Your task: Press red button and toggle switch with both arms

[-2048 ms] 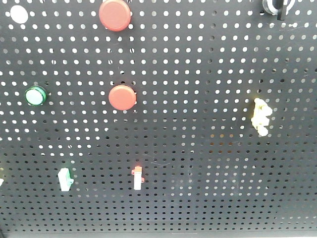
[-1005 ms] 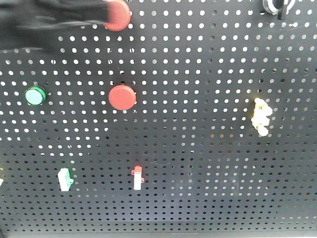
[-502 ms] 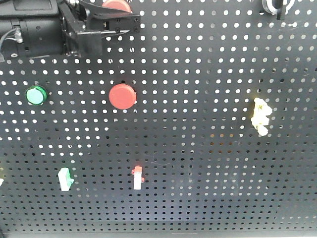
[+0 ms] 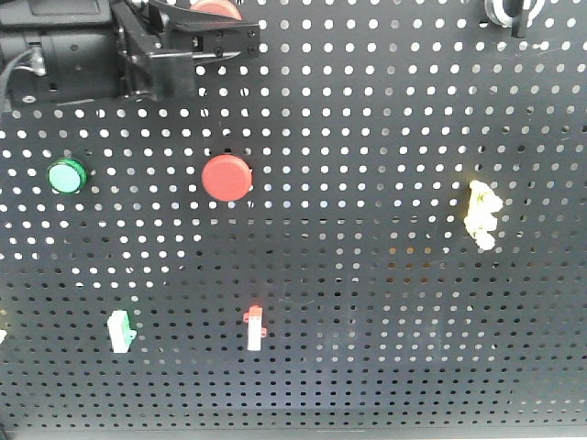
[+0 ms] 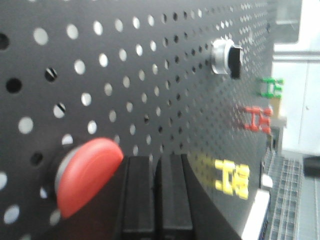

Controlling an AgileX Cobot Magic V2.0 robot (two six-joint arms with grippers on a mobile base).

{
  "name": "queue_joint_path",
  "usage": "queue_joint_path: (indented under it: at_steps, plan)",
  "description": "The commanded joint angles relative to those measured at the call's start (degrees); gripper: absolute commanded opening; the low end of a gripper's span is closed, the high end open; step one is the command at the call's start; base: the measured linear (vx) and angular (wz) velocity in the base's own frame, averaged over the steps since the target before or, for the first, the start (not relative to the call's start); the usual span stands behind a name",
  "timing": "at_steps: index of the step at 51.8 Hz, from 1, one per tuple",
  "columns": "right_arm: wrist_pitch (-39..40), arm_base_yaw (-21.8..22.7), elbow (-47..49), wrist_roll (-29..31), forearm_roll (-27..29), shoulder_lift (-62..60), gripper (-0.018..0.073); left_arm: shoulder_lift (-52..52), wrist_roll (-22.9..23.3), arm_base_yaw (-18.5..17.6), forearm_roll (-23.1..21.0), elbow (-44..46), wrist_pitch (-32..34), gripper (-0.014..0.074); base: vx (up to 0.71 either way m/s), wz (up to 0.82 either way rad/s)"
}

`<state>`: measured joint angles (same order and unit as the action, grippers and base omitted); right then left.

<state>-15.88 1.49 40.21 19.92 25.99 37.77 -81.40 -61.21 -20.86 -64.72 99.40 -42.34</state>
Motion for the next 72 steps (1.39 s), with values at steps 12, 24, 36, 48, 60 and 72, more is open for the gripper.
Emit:
queue_joint_path:
  at_steps: [12,24,36,48,60,72]
  plan:
    - [4.2,0.4,2.0,0.5,3.7,0.2,-0.0003,7.6,3.3,0.8,2.6,1.6,-5.6,0.0001,0.0,0.0]
    - [-5.4,-0.6,6.9,11.0,9.4,0.3,-0.0003,11.7,13.5,0.8,12.2,1.4,-7.7,0.0001,0.0,0.0]
    - [-8.5,-3.8,17.3,23.8,23.8,3.4,-0.0003,11.6,15.8,0.8,14.6,1.3,-10.6,0.0001,0.0,0.0]
    - [-13.8,-6.0,28.6,28.8,32.3,12.7,-0.0003,11.6,15.7,0.8,14.5,0.8,-10.1,0.0001,0.0,0.0]
    - [-14.3,-9.4,39.3,29.2,34.5,21.7,-0.0003,11.6,15.7,0.8,14.5,0.8,-9.6,0.0001,0.0,0.0]
    - [-12.0,-11.8,43.8,29.2,34.2,26.8,-0.0003,11.6,15.7,0.8,14.5,0.8,-9.5,0.0001,0.0,0.0]
